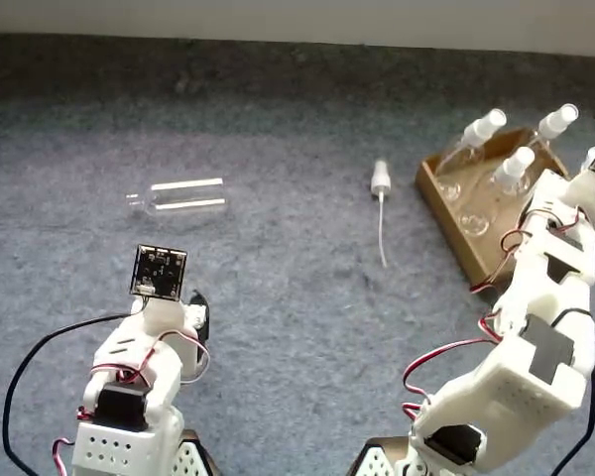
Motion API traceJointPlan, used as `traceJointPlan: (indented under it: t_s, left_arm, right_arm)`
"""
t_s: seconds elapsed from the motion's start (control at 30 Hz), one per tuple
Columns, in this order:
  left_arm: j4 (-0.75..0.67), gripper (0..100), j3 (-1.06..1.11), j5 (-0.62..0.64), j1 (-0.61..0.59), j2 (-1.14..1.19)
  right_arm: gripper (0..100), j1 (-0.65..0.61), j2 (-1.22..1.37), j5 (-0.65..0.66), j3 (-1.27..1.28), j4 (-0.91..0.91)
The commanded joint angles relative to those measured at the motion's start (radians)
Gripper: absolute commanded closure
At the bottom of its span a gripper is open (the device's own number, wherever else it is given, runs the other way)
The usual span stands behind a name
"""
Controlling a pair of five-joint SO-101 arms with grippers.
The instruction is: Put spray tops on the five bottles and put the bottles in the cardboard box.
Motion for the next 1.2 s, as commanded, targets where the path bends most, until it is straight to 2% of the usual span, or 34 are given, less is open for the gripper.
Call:
traceJointPlan:
  t_s: [0.0,0.33,0.47,0.97,1.17]
  left_arm:
    - [-0.026,99,-0.005,-0.011,-0.005,-0.01]
    - [-0.026,99,-0.005,-0.011,-0.005,-0.01]
    - [-0.026,99,-0.005,-0.011,-0.005,-0.01]
    - [-0.026,99,-0.005,-0.011,-0.005,-0.01]
    - [-0.026,99,-0.005,-0.011,-0.007,-0.01]
  right_arm:
    - [70.8,-0.022,-0.09,0.012,-0.005,0.039]
    - [70.8,-0.03,-0.223,0.018,-0.005,0.262]
    - [70.8,-0.048,-0.266,0.084,-0.007,0.317]
    - [70.8,-0.041,-0.449,0.092,-0.007,0.581]
    - [70.9,-0.042,-0.55,0.213,-0.007,0.75]
